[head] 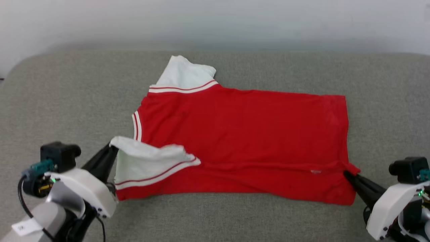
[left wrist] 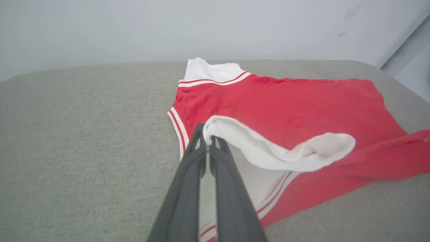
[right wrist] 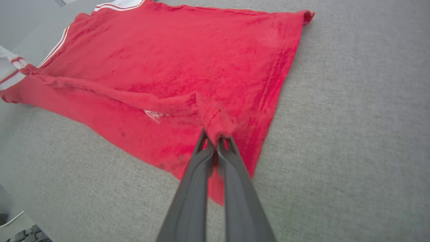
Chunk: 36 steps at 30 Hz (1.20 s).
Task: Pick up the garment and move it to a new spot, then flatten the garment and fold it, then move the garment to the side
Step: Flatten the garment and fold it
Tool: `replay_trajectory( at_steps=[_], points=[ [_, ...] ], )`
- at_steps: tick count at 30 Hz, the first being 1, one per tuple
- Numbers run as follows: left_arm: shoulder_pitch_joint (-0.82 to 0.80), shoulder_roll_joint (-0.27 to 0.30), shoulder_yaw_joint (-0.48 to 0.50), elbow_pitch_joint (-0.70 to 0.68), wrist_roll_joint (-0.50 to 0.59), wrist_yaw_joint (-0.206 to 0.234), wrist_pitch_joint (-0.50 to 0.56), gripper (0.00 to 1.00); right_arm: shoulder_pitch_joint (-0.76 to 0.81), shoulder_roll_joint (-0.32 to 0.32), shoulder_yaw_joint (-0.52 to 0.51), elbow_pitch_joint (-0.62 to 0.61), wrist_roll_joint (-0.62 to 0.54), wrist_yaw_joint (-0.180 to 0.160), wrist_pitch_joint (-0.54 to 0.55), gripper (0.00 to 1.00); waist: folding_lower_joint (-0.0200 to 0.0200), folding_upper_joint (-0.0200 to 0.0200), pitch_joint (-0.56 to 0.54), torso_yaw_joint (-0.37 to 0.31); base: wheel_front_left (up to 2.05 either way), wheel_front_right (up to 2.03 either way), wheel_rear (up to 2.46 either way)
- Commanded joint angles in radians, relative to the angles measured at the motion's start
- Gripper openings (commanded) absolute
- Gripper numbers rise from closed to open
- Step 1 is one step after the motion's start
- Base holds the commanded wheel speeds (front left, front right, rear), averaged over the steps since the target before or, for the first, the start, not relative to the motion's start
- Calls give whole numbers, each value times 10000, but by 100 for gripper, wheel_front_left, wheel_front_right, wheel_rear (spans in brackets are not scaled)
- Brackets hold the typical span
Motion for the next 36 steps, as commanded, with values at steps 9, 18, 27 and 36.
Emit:
replay_trajectory(
  at_steps=[9, 18, 27, 36],
  points=[
    [-2106, -537, -230, 1976, 265, -867, 354, 0, -1374, -43, 346, 483, 57, -9, 133, 0, -2, -1, 1390, -184, 0, 0, 0],
    [-3086, -1175, -649, 4182, 329, -1458, 447, 0, -2131, 100, 565, 1131, -303, -10, 7, 0, -2, -1, 1885, -246, 0, 0, 0],
    [-3498, -1731, -1087, 5789, 264, -1827, 95, 0, -2298, 368, 545, 1497, -582, -10, -113, 0, -2, -1, 1922, -226, 0, 0, 0],
    [-3961, -1658, -1430, 6377, 489, -1916, -83, 100, -1751, 412, 146, 1265, -491, -9, -137, 100, -2, -1, 1078, 26, 0, 0, 0]
  ],
)
